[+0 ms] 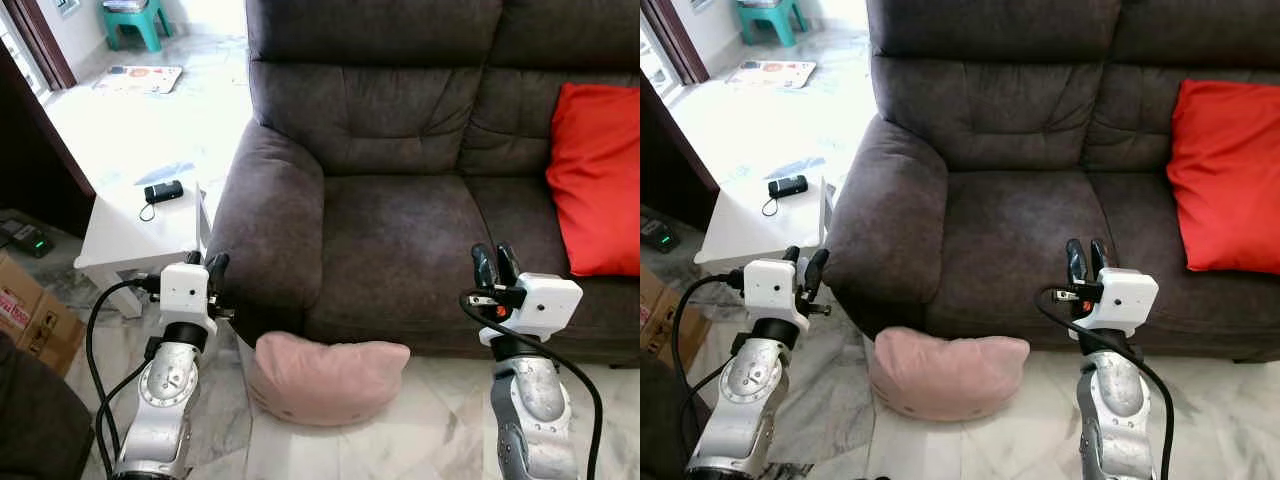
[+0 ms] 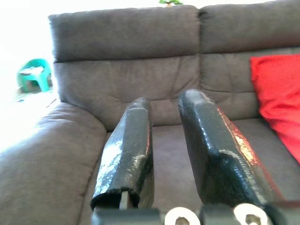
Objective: Move the pillow to the sofa from floor
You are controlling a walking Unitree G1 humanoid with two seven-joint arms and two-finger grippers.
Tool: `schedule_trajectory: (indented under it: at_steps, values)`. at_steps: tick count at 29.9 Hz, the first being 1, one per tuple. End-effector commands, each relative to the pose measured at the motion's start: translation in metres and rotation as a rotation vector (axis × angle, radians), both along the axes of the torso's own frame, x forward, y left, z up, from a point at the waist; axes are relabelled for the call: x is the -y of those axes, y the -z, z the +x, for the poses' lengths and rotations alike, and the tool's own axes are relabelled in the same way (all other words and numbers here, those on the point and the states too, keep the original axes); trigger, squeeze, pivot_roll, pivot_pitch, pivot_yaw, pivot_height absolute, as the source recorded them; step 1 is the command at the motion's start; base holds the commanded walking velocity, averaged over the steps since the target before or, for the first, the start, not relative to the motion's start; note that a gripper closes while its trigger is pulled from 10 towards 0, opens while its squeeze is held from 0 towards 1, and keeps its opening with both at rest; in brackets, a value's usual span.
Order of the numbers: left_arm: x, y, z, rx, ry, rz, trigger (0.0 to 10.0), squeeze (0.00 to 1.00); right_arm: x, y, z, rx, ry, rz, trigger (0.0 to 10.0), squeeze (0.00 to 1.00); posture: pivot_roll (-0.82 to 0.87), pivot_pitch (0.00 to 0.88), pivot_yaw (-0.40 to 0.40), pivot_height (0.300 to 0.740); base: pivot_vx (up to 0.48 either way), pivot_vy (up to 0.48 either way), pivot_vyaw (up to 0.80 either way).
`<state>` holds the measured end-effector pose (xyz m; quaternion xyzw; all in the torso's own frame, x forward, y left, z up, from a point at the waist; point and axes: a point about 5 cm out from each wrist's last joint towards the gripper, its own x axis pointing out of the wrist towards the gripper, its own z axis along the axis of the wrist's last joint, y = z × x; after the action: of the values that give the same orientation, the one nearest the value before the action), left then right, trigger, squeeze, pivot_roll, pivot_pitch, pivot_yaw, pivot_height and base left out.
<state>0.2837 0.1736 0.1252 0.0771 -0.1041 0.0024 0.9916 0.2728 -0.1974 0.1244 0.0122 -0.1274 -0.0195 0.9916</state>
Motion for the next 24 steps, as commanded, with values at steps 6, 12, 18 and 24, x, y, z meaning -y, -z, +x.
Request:
schedule_trajectory:
  at_steps: [6, 12, 18, 24]
  values:
    - [0.0017, 0.0029, 0.0009, -0.012, 0.0, -0.007, 10.0, 0.0, 0.0029, -0.0002, 0.0018, -0.003, 0.014, -0.008, 10.0, 0.0, -0.04, 0.126, -0.013, 0.74, 0.124, 0.0, 0.0]
    - [0.0023, 0.0024, 0.0011, -0.008, 0.001, -0.006, 10.0, 0.0, 0.0021, -0.0019, 0.0045, 0.001, 0.01, 0.005, 10.0, 0.0, -0.04, 0.119, -0.015, 0.74, 0.285, 0.0, 0.0]
    - [0.0019, 0.0012, 0.0018, -0.002, -0.004, -0.007, 10.0, 0.0, 0.0027, -0.0028, 0.0051, 0.006, 0.007, -0.008, 10.0, 0.0, -0.04, 0.12, -0.017, 0.74, 0.291, 0.0, -0.58]
    - [0.0022, 0.0006, 0.0021, 0.001, -0.005, -0.009, 10.0, 0.0, 0.003, -0.0028, 0.0052, 0.005, 0.007, -0.006, 10.0, 0.0, -0.04, 0.123, -0.018, 0.74, 0.291, 0.0, 0.0]
